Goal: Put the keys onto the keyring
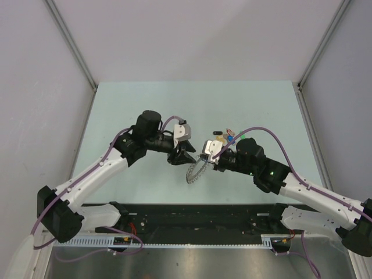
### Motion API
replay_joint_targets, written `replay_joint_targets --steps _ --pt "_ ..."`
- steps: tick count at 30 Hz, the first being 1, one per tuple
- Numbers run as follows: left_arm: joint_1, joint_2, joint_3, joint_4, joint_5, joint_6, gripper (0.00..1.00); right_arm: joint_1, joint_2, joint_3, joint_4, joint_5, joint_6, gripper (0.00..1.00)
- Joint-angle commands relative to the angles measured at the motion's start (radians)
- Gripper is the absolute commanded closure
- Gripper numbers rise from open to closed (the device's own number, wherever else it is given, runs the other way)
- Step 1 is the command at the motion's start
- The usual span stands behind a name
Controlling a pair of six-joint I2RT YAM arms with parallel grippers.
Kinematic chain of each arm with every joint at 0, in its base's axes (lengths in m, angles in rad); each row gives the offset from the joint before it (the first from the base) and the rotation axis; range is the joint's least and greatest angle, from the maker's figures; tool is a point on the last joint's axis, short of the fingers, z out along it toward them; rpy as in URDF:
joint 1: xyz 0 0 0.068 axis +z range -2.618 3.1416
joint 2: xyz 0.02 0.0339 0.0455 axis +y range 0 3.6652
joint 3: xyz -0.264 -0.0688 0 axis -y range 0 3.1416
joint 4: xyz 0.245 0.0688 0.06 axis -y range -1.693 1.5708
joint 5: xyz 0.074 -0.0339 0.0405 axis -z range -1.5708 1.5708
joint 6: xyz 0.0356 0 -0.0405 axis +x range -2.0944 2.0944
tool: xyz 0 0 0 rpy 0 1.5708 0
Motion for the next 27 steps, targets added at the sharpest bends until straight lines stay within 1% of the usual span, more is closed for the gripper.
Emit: replay_joint_targets --steps 1,9,18,21,24,27 --pt "0.006 0.042 0.065 -0.053 0.078 0.067 0.51 0.006 -0.030 0.061 0.034 -0.032 -0.015 1.00" --pt "0.012 0.089 0.085 -0.084 0.084 0.079 0.54 0.012 -0.030 0.069 0.026 -0.037 -0.020 1.00" --pt "0.012 0.146 0.115 -0.128 0.153 0.097 0.64 0.018 -0.021 0.070 0.023 -0.032 -0.021 1.00" --pt "0.012 0.161 0.131 -0.157 0.178 0.111 0.69 0.020 -0.021 0.070 0.021 -0.032 -0.021 1.00" --pt "0.012 0.174 0.141 -0.168 0.192 0.113 0.76 0.020 -0.020 0.070 0.020 -0.031 -0.021 1.00" --pt "0.011 0.175 0.146 -0.177 0.193 0.116 0.94 0.021 -0.020 0.070 0.015 -0.022 -0.020 1.00"
